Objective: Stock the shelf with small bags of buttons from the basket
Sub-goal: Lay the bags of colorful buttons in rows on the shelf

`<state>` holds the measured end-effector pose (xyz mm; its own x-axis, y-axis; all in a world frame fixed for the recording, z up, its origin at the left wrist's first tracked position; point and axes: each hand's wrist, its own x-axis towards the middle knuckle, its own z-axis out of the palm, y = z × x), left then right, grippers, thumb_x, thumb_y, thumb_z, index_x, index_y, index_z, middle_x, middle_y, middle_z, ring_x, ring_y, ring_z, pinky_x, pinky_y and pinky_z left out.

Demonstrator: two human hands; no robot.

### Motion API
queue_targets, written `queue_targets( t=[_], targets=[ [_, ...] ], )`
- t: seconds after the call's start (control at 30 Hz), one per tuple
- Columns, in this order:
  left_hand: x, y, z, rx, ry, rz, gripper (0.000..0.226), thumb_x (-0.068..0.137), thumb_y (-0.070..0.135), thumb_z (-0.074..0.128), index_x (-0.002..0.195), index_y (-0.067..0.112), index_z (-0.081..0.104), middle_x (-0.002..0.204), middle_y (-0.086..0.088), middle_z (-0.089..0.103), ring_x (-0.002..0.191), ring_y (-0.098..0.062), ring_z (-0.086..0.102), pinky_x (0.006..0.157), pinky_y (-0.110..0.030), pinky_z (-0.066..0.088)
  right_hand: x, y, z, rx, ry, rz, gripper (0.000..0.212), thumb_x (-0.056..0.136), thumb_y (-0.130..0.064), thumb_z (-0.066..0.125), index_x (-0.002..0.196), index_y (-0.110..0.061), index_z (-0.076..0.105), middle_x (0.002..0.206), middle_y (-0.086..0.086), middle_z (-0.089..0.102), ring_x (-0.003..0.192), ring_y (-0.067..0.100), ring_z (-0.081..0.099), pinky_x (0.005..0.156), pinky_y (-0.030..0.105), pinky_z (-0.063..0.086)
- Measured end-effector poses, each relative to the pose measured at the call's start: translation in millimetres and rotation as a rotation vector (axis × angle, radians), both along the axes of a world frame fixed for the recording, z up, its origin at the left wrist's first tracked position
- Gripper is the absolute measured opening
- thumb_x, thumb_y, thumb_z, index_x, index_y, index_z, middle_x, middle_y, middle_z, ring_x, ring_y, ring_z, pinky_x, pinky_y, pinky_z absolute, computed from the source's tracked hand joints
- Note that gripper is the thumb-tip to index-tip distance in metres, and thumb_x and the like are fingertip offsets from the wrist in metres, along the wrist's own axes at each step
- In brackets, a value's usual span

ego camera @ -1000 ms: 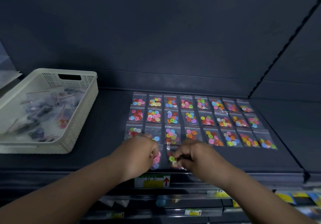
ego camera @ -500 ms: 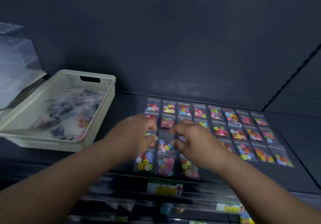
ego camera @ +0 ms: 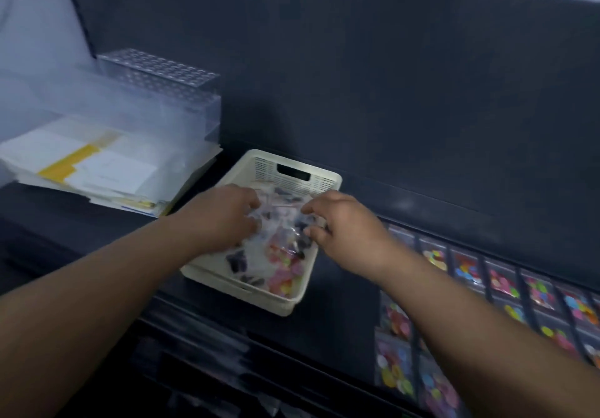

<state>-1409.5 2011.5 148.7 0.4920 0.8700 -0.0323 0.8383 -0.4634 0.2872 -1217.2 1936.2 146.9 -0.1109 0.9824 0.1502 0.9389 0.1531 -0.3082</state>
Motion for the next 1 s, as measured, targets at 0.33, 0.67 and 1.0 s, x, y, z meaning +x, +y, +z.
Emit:
queue_targets(
  t=[0.33, 0.67, 1.0],
  targets=[
    [37.5, 8.3, -52.2, -0.107, 0.252, -0.572, 0.050, 0.066, 0.059, 0.066, 0.105, 0.028, 0.059, 0.117, 0.002, 0.052, 0.110, -0.020, 0.049, 0.096, -0.030, 0.042, -9.3, 30.4, -22.0, 0.012, -0.083, -0.091, 0.021, 0.080, -0.021, 0.062, 0.100, -0.021, 0.066, 0.103, 0.002, 0.064, 0.101, 0.027, 0.055, 0.090, 0.035, 0.043],
    [40.5, 21.9, -62.1, -0.061, -0.007, -0.574, 0.012, 0.084, 0.027, 0.057, 0.073, 0.023, 0.054, 0.087, 0.003, 0.059, 0.083, -0.018, 0.057, 0.066, -0.023, 0.036, -12.3, 27.5, -22.0, 0.012, -0.036, -0.134, 0.019, 0.079, -0.019, 0.061, 0.097, -0.018, 0.067, 0.102, 0.002, 0.064, 0.099, 0.024, 0.054, 0.090, 0.037, 0.043],
    [11.8, 44.9, -20.2, -0.780, -0.738, -0.108, 0.014, 0.083, -0.005, 0.062, 0.085, 0.008, 0.063, 0.072, -0.011, 0.064, 0.058, -0.017, 0.056, 0.050, -0.022, 0.044, -15.0, 25.9, -13.3, 0.035, 0.423, -0.250, 0.020, 0.087, -0.011, 0.061, 0.089, -0.031, 0.063, 0.094, -0.009, 0.060, 0.085, 0.005, 0.057, 0.078, 0.015, 0.044]
  ],
)
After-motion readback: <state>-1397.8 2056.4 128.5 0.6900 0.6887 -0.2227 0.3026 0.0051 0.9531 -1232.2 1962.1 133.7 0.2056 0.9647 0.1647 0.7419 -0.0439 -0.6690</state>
